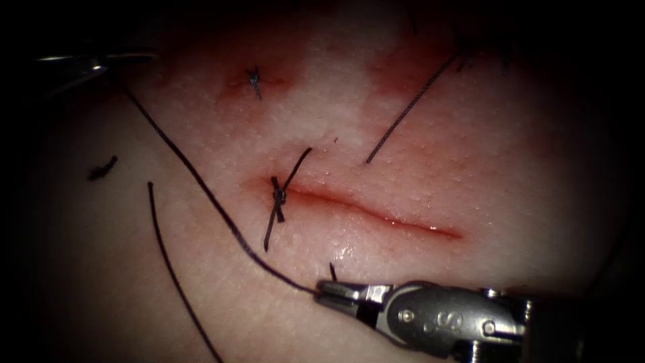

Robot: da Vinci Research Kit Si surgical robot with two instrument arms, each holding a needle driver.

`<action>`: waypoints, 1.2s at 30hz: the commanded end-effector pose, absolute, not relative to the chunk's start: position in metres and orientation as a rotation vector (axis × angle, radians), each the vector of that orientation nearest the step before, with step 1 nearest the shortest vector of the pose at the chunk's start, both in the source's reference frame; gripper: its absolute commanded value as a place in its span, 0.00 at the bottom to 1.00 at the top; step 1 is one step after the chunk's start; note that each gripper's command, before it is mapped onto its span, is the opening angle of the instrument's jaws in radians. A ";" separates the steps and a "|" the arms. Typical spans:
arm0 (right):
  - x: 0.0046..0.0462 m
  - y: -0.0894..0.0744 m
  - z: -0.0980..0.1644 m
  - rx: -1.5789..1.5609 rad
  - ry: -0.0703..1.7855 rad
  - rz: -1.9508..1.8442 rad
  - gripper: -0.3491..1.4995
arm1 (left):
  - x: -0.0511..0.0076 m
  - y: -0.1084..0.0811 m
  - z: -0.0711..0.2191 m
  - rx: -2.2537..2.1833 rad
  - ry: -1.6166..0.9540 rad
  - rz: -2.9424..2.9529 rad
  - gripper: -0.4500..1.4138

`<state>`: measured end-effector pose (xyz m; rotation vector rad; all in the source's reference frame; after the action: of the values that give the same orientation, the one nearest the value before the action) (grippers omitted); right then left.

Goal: Wound Closure

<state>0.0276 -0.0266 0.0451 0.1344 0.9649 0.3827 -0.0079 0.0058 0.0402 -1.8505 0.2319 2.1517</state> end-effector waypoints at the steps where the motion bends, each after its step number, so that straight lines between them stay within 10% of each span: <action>1: 0.0295 -0.029 0.044 0.183 0.966 0.377 0.00 | -0.0085 0.006 0.041 -1.843 0.238 2.156 0.00; 12: 0.0333 -0.032 0.037 0.282 1.042 0.384 0.00 | -0.0089 0.006 0.044 -1.830 0.273 2.169 0.00; 13: 0.0333 -0.031 0.037 0.276 1.060 0.395 0.07 | -0.0089 0.006 0.044 -1.830 0.273 2.169 0.00; 15: 0.0330 -0.030 0.037 0.262 1.113 0.422 0.62 | -0.0088 0.006 0.044 -1.826 0.272 2.169 0.00; 17: 0.0324 -0.028 0.037 0.248 1.163 0.449 0.80 | -0.0086 0.006 0.044 -1.817 0.292 2.184 0.00; 36: 0.0290 -0.023 0.047 -0.031 1.036 0.299 0.75 | -0.0065 0.007 0.044 -1.669 0.468 2.310 0.00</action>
<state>0.0281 -0.0230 0.0460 -0.0372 1.0298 0.2936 -0.0059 0.0070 0.0438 -1.6654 0.4709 2.3119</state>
